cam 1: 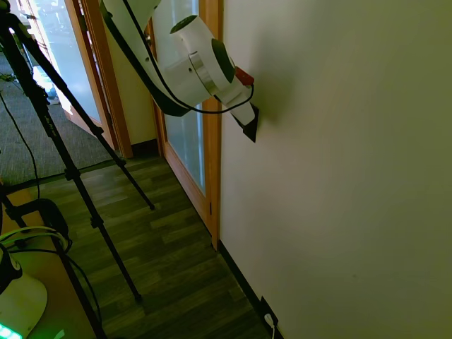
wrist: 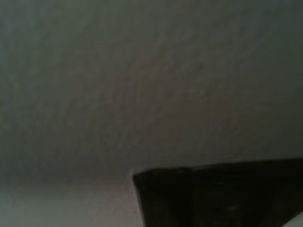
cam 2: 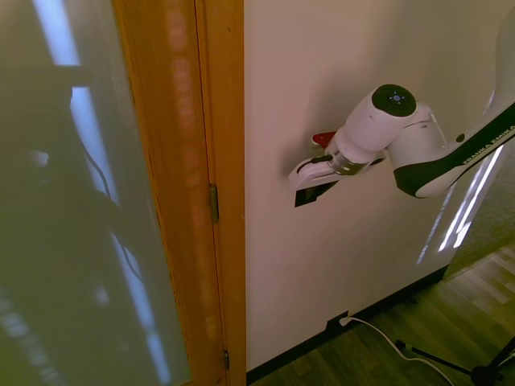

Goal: Turn on the light

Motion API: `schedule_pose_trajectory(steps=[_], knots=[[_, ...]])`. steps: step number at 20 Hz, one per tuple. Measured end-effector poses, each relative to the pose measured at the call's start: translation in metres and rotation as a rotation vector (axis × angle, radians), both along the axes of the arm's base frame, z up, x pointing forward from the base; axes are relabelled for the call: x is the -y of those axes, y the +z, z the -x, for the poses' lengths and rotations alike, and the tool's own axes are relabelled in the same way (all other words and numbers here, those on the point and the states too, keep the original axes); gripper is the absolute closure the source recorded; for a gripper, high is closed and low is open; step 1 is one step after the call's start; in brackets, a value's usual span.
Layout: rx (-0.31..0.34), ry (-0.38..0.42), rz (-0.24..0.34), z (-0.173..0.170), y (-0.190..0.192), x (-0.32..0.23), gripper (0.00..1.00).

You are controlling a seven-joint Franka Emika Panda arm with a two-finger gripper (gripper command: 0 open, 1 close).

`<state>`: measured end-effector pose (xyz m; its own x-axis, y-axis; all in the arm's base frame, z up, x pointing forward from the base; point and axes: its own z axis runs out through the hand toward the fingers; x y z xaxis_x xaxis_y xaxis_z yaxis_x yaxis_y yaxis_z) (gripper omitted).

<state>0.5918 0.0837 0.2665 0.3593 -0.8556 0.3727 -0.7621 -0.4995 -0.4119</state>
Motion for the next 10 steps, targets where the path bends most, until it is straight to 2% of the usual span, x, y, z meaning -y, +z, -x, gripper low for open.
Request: schedule_pose_trajectory(steps=[10], knots=[[-0.002,0.003,0.002,-0.0009,0.0076,-0.0031,1.0]])
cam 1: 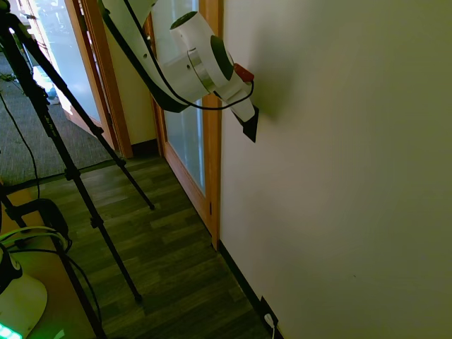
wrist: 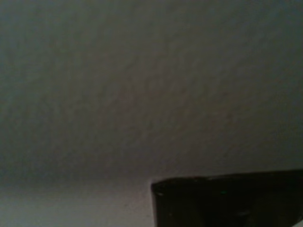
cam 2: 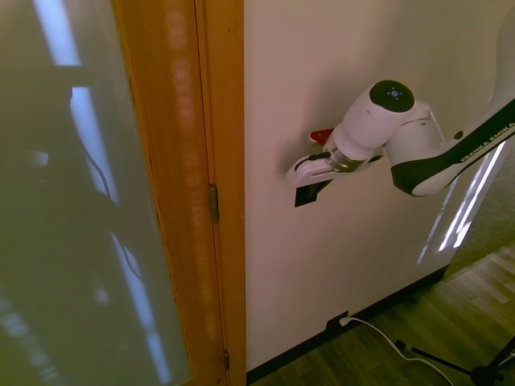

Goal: Turn on the light

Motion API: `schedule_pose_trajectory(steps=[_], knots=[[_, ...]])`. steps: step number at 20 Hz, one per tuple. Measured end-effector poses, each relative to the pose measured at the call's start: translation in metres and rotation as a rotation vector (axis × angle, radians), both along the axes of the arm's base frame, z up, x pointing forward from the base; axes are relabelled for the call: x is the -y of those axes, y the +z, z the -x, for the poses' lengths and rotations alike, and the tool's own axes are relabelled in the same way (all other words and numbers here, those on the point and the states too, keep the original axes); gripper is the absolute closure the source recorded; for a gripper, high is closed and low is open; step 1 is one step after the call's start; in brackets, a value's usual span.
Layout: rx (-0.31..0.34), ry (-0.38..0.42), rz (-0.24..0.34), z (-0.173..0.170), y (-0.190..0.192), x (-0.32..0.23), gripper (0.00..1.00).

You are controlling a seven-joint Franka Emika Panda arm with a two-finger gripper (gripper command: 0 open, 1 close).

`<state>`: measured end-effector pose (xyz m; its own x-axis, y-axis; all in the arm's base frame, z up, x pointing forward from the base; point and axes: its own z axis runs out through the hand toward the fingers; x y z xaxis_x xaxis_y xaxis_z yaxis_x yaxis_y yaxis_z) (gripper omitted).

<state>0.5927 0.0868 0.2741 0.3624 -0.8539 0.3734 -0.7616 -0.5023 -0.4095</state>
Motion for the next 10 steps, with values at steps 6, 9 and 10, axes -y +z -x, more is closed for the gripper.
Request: schedule_pose_trajectory(steps=[6,9,10], knots=[[0.03,0.0,0.002,0.008,0.024,0.0,1.0],[0.053,-0.018,0.012,0.014,0.044,0.007,1.0],[0.064,-0.023,0.016,0.018,0.053,0.011,1.0]])
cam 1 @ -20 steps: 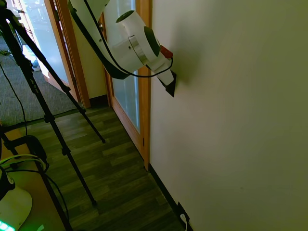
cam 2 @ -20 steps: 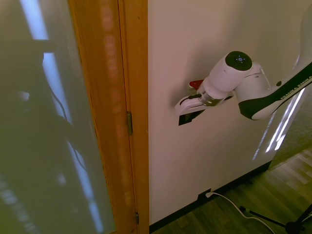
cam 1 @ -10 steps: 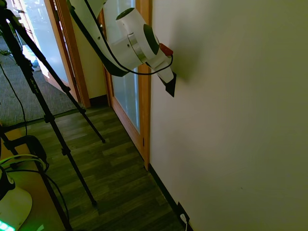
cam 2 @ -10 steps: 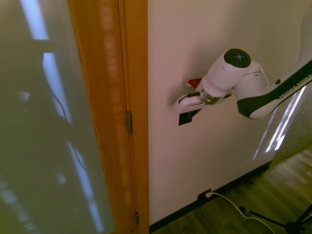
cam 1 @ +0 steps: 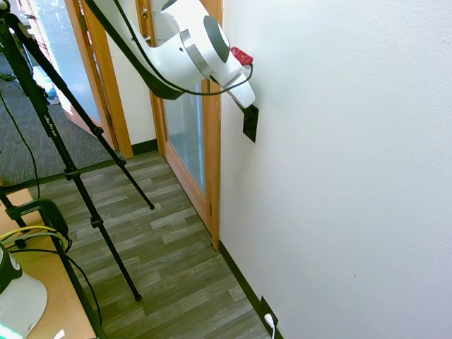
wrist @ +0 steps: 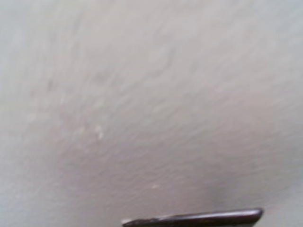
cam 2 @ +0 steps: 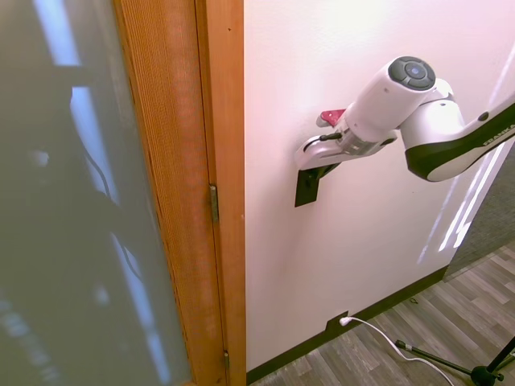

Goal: Turn on the light

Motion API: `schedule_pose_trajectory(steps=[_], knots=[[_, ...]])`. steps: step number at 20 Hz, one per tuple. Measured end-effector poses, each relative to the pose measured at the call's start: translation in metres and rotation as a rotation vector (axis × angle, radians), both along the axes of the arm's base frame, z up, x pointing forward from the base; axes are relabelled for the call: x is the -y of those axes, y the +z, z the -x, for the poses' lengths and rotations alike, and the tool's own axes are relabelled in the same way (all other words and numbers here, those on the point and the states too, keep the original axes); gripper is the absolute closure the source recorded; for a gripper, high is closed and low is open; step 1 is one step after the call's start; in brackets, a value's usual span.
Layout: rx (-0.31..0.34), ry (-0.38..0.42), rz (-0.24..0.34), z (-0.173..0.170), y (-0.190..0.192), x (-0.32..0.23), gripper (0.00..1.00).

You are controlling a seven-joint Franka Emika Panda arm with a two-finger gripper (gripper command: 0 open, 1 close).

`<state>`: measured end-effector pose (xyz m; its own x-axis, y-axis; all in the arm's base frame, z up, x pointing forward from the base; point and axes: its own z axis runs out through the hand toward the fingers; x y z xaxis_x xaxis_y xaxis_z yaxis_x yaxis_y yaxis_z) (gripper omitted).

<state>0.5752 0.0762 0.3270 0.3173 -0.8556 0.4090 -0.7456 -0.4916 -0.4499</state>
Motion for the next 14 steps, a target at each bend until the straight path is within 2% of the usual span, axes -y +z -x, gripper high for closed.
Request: schedule_pose_trajectory(steps=[14], knots=[[0.074,-0.047,0.005,0.049,0.062,0.01,1.0]])
